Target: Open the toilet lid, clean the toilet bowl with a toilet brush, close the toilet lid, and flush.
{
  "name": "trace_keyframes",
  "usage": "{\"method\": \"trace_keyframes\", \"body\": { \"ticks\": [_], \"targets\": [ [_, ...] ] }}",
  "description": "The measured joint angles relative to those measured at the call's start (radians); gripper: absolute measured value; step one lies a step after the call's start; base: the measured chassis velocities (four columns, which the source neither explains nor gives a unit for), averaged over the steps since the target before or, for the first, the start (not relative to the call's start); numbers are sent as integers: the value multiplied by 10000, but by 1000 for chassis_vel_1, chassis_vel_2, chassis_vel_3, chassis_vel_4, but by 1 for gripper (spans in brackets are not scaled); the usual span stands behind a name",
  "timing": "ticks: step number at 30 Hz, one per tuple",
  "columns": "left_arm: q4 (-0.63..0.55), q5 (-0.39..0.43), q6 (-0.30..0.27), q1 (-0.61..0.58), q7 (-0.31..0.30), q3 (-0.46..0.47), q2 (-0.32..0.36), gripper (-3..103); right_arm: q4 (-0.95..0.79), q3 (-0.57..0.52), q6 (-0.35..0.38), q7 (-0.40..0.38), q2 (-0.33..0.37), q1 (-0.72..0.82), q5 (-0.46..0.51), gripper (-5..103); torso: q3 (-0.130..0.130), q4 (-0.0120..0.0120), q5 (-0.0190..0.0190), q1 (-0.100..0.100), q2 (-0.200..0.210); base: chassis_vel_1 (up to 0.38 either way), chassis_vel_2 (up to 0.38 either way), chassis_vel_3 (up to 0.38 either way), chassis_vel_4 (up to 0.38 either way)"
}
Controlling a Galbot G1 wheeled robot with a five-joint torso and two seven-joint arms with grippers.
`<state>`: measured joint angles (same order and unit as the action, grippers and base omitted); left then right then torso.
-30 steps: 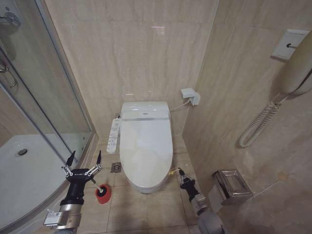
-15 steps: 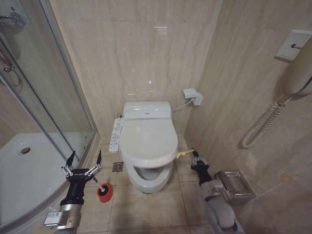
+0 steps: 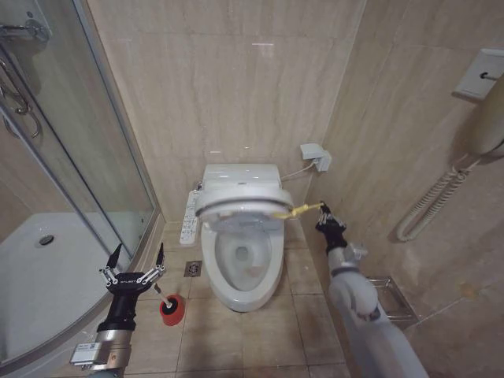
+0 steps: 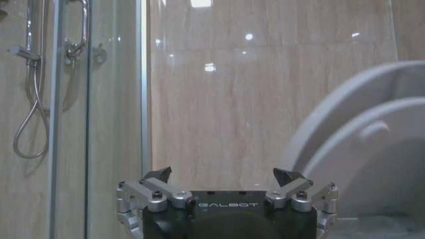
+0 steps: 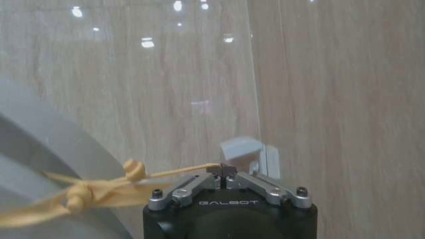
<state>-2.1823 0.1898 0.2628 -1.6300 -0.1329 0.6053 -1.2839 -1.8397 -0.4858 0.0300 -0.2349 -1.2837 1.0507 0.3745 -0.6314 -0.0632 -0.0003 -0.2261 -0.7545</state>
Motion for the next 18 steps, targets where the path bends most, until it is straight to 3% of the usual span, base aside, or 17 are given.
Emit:
{"method": "trace_keyframes", "body": {
  "ticks": [7,9,18],
  "targets": [
    [0,0,0,0,0,0,0,100,906,466,184,-49,406,-1331,376,1,0,-15,1,0,0,0,0,0,0],
    [0,0,0,0,0,0,0,100,1305,822,288,-372,472,-2037,467,1,0,-15,0,0,0,0,0,0,0],
    [0,0,0,0,0,-1,0,100,2604,1748,411,-559,340,-3873,559,1,-2,-17,1,-2,1,0,0,0,0]
  ]
}}
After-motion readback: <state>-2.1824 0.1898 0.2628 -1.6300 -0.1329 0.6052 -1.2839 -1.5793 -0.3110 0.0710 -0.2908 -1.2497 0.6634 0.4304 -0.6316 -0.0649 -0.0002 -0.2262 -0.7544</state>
